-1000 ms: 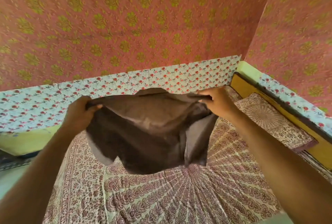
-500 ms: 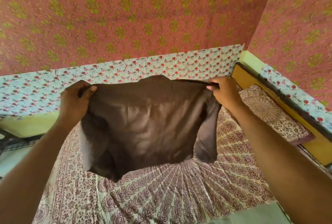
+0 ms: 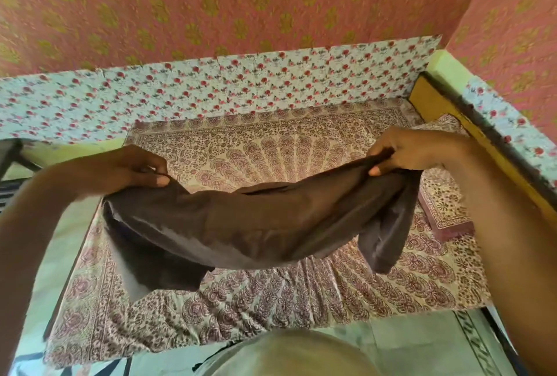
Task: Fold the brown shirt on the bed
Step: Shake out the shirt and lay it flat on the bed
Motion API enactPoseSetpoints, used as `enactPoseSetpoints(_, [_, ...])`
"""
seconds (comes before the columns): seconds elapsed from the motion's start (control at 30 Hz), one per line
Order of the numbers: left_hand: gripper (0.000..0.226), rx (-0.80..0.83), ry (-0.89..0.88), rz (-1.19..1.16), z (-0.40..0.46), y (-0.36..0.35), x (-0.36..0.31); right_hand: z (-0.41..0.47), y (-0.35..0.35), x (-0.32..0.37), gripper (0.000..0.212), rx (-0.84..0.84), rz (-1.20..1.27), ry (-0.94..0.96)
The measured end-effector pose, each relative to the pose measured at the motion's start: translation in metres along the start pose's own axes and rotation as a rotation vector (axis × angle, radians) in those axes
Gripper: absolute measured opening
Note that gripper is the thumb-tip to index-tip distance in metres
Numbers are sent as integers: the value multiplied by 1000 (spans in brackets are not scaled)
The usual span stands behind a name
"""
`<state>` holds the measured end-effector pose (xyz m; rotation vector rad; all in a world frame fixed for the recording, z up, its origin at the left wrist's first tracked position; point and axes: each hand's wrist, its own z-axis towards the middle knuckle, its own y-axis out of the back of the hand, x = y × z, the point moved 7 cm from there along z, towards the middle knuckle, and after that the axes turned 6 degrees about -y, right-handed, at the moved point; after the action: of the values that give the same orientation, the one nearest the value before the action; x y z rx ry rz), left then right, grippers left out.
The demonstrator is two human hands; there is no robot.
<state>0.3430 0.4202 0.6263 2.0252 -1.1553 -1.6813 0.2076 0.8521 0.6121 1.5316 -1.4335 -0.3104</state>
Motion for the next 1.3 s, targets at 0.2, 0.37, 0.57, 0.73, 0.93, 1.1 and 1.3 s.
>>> enactPoseSetpoints(0.2, [11,-523,20,10,8,46,4,3,47,-4,13,-241,68,65])
enactPoseSetpoints(0.37, [15,-680,64,51,33,40,24,42,55,-16,8,-478,86,60])
enactPoseSetpoints(0.57, [15,-749,221,139,88,16,68,120,18,-42,10,-551,67,-37])
enactPoseSetpoints(0.73, [14,-812,235,242,151,16,113,194,-9,-60,14,-634,28,-152])
enactPoseSetpoints(0.93, [21,-856,251,381,233,44,181,273,-12,-56,10,-689,-58,-270])
enactPoseSetpoints(1.1, [23,-770,330,388,289,49,233,350,-21,-59,20,-657,-117,-366])
enactPoseSetpoints(1.3, [23,-636,401,376,341,29,289,425,-48,-83,21,-622,-106,-449])
